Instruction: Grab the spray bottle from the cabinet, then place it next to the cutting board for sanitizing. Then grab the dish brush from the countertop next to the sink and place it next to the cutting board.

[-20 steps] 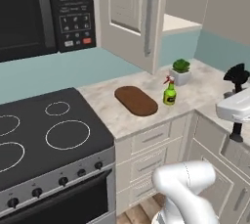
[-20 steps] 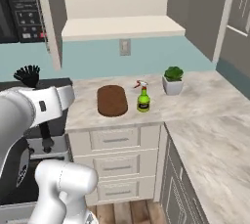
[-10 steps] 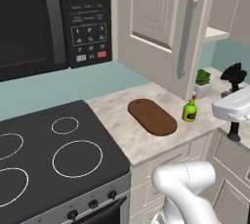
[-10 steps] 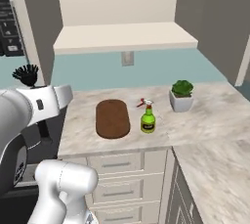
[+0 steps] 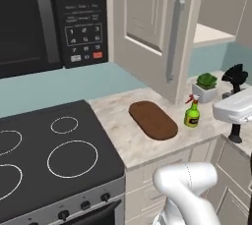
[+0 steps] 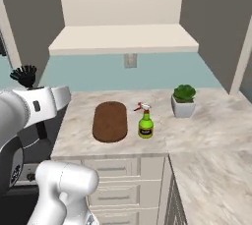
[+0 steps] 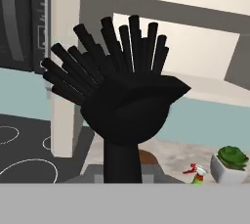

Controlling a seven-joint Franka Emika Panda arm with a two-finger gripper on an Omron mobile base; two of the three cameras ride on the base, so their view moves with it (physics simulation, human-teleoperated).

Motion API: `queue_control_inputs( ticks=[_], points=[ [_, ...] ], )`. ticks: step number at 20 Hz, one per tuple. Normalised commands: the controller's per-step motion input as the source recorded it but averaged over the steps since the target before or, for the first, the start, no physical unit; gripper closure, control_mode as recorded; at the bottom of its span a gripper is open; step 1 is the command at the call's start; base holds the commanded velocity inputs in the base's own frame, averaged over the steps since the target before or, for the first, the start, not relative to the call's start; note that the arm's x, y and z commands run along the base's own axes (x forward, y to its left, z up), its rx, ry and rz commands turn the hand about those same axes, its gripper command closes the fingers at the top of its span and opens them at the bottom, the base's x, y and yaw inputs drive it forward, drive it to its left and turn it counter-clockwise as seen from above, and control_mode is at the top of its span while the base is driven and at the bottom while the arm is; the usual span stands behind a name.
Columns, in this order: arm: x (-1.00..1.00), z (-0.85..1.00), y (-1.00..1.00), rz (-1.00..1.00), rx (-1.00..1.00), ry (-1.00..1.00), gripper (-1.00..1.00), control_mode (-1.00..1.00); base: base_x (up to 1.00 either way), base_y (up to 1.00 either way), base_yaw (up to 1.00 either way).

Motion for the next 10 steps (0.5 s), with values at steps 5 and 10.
queue_control_inputs(
  ticks=[5, 10],
  points=[
    [0.00, 0.00, 0.00, 0.00, 0.00, 0.00, 1.00, 1.00, 0.11, -0.58, 0.33],
    [0.00, 0.00, 0.00, 0.00, 0.00, 0.00, 1.00, 1.00, 0.77, -0.08, 0.20]
  ],
)
